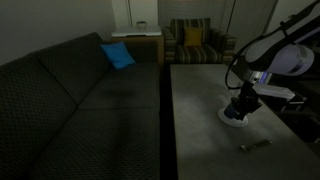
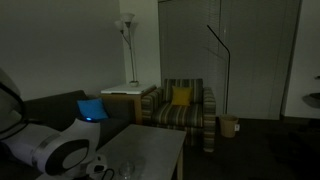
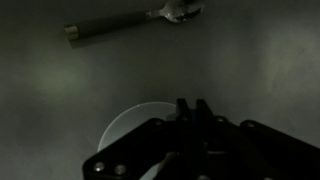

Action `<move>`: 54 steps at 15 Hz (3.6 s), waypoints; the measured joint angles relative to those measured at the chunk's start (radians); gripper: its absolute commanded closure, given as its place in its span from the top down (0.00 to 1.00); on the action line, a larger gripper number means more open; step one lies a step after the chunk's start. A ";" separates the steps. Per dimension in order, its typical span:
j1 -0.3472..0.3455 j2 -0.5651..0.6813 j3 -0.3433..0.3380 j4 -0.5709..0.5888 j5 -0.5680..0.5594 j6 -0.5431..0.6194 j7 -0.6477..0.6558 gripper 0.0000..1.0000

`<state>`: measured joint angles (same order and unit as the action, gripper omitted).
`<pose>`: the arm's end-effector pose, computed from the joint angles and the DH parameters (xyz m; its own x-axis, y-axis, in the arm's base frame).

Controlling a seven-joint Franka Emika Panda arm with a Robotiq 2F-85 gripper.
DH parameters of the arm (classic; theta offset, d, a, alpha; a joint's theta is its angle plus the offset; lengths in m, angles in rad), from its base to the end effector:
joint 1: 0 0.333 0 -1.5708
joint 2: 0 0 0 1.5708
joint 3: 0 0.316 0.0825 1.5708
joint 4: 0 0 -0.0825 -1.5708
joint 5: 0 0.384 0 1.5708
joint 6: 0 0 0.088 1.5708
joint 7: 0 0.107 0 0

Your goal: Put the blue mug in the white bowl

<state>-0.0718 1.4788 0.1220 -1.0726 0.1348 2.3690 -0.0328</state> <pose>0.6742 0.0150 -0.1104 0.9770 -0.1005 -0.1882 -0.1384 -0.9698 -0.2007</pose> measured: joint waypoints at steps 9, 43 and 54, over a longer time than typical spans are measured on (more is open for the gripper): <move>0.027 0.000 -0.052 0.001 -0.004 -0.137 0.044 0.03; 0.071 0.001 -0.075 -0.030 -0.006 0.133 0.116 0.03; 0.060 0.001 -0.091 -0.030 -0.006 0.085 0.127 0.03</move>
<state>-0.0114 1.4795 0.0310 -1.1025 0.1292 2.4543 0.0938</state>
